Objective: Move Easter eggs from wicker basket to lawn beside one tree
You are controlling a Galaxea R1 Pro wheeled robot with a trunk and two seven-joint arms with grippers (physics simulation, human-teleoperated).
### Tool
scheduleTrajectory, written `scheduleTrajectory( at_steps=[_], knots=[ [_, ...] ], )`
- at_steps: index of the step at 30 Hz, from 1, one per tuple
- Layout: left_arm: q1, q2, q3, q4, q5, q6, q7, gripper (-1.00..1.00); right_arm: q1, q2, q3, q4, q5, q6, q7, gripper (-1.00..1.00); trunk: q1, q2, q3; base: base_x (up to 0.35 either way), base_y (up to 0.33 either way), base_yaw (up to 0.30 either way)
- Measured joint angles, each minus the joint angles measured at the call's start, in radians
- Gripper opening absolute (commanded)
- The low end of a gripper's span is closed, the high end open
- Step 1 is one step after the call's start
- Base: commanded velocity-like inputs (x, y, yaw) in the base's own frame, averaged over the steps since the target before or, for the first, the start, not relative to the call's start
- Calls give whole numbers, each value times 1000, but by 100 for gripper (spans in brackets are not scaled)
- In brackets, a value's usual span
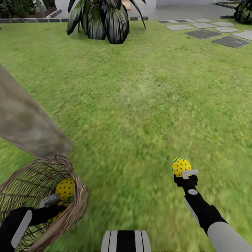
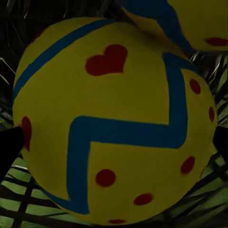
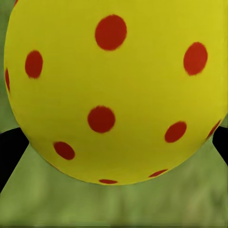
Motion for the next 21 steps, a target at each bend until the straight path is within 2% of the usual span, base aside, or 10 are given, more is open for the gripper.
scheduleTrajectory(
  at_steps=[5,11,14,15,21],
  knots=[
    [-1,0,3,-7,0,1,3,100,0,0,0,0,0,0,0,-100,2,-1,-19,0,0,0],
    [-1,-3,0,-48,-25,-2,4,100,0,1,0,0,0,0,0,-100,5,-3,-42,0,0,0],
    [-1,-4,-1,-49,-24,-2,5,100,0,1,0,0,1,0,0,-100,5,-3,-43,0,0,0],
    [-1,-4,-1,-49,-23,-2,4,-100,0,1,0,0,1,0,0,-100,5,-3,-43,0,0,0],
    [-1,-4,-1,-47,-17,-2,1,-100,0,1,0,0,0,1,0,-100,5,-3,-43,0,0,0]
  ],
)
